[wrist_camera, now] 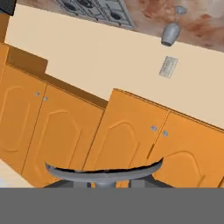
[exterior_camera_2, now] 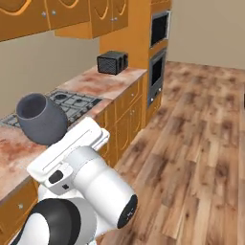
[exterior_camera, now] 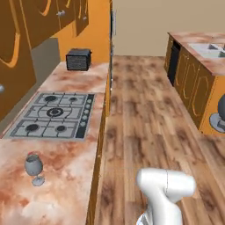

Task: Retrieve the wine glasses from the counter and place one next to each plate.

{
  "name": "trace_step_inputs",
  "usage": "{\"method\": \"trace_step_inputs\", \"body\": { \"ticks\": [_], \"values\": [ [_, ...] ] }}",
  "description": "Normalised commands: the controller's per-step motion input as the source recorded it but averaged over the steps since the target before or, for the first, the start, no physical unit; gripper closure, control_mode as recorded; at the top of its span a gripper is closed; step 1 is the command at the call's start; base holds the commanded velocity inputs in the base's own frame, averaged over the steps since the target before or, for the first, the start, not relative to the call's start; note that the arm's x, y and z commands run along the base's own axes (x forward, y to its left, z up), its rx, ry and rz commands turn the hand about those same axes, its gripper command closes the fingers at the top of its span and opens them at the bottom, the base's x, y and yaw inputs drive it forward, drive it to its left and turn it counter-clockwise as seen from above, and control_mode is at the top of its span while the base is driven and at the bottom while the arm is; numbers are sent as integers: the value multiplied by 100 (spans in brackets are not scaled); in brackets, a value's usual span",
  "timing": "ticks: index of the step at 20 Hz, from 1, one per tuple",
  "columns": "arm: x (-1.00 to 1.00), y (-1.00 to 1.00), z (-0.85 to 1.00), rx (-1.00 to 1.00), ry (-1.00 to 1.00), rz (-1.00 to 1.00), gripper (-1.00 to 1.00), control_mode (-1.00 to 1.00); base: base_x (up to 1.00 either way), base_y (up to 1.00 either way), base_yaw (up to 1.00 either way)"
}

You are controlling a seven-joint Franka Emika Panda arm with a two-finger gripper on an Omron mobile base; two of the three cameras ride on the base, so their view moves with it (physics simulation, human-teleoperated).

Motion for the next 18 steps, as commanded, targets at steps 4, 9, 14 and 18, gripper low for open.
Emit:
{"method": "trace_step_inputs", "body": {
  "ticks": [4, 9, 14, 18],
  "values": [
    [0, 0, 0, 0, 0, 0, 100, 100, 12, -34, -78],
    [0, 0, 0, 0, 0, 0, 100, 100, 37, -100, -34],
    [0, 0, 0, 0, 0, 0, 100, 100, 68, -100, -11],
    [0, 0, 0, 0, 0, 0, 100, 100, 98, -100, -2]
  ]
}}
